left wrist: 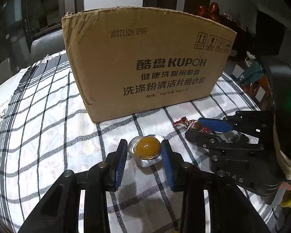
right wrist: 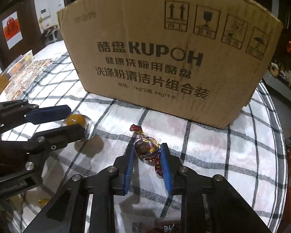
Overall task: Organize snacks
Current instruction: 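Carry both sweets over the box and open both tools to drop them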
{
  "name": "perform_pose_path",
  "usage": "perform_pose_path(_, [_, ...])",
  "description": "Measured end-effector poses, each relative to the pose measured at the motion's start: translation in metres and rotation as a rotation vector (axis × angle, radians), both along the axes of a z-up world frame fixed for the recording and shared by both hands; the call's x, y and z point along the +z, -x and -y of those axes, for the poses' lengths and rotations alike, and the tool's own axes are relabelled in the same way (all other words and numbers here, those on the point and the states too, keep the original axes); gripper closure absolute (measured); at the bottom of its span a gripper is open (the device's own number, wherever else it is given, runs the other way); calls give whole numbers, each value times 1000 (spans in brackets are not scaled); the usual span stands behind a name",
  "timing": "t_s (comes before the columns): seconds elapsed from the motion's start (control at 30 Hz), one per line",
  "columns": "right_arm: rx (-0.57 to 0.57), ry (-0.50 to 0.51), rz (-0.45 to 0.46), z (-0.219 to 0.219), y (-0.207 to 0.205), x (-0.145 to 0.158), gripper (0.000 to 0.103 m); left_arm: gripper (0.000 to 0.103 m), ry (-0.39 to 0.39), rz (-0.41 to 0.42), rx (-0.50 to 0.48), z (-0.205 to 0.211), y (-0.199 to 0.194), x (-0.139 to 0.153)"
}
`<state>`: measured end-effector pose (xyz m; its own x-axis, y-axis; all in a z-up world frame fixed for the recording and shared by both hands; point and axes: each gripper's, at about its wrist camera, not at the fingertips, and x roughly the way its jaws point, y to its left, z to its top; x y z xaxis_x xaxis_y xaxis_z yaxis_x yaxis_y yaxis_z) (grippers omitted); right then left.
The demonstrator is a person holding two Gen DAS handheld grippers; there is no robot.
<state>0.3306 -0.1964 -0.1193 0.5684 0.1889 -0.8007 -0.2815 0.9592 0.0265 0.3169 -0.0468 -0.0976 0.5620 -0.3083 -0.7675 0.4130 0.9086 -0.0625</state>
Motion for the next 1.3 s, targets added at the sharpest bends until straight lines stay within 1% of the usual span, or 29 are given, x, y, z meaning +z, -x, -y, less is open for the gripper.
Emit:
perform_pose_path(0.17, [-7,-24,44,1,13,19,76,68,11,12,2,-2,6,8])
perform_pose_path(0.3, [-16,-42,91,5,23,41,76,68,31,41,5,-5,13,23])
perform_pose_path(0.4, [-23,-62,125,8,28,58,76,68,49,66,6,-5,18,38])
perform_pose_path(0.63, [-46,-108,234,17,36,108,75,68,78,157,0,-7,24,82])
perform_pose_path(0.73, [-48,-113,273,18,37,125,76,68,93,198,-2,-8,24,101])
perform_pose_path(0.9, [-55,-124,328,17,35,149,76,68,103,253,-4,-8,21,124])
perform_pose_path(1.1, [-61,-131,373,19,30,169,75,68,113,309,0,-9,13,148])
perform_pose_path(1.3, [-56,-95,398,17,7,183,75,68,106,357,19,-9,-8,167])
